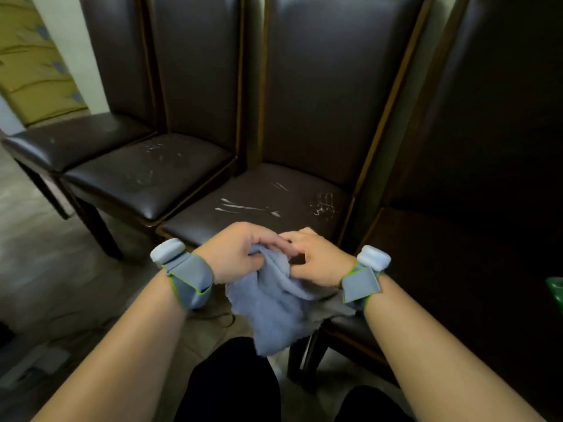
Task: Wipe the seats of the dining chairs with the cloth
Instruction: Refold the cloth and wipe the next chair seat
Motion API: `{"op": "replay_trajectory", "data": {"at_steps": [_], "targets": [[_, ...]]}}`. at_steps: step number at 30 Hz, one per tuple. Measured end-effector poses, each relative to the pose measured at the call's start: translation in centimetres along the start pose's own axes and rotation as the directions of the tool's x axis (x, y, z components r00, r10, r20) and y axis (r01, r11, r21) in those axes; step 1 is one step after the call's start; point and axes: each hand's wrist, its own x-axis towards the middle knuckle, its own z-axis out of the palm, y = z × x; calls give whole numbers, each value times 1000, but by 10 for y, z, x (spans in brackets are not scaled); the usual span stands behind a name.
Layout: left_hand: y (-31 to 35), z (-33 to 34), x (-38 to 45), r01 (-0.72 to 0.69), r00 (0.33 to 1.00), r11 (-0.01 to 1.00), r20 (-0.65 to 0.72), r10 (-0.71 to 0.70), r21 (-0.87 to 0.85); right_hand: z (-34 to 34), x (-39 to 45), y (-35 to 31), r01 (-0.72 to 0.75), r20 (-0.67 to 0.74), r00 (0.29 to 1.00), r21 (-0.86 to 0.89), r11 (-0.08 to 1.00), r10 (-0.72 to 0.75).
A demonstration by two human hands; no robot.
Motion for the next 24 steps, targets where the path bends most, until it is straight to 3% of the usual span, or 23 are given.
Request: {"op": "replay_trajectory", "data": {"at_steps": [2,3,5,6,7,10,13,16,18,21,24], "targets": [[-2,-16,-6,37,992,998,-126,-29,57,-2,8,-10,-27,-22,999,341,940,37],[-4,-23,-9,48,985,997,-171,-37,58,-3,9,-17,-62,11,998,531,845,66],[-9,-34,-13,88,967,995,-246,-71,56,2,15,-21,-100,81,995,738,668,59],[-13,-38,-14,128,955,988,-280,-99,89,6,18,-21,-109,97,994,764,636,53],[-17,-42,-17,180,944,970,-307,-123,166,10,22,-21,-94,84,995,753,651,47],[-31,-48,-29,308,926,880,-325,-191,361,12,32,-16,-26,-27,999,453,891,43],[-42,-44,-44,319,908,904,-366,-206,283,8,32,-9,-68,0,998,178,982,69],[-49,-42,-51,339,870,905,-452,-197,258,2,21,-4,-169,102,980,-47,985,173],[-52,-43,-52,360,849,894,-490,-195,268,-4,11,-2,-187,98,977,-9,982,187],[-47,-49,-49,343,853,884,-500,-152,317,-22,-8,-6,-212,123,976,365,907,178],[-42,-61,-28,324,867,867,-485,-112,379,-40,-15,-4,-193,47,981,301,934,188]]}}
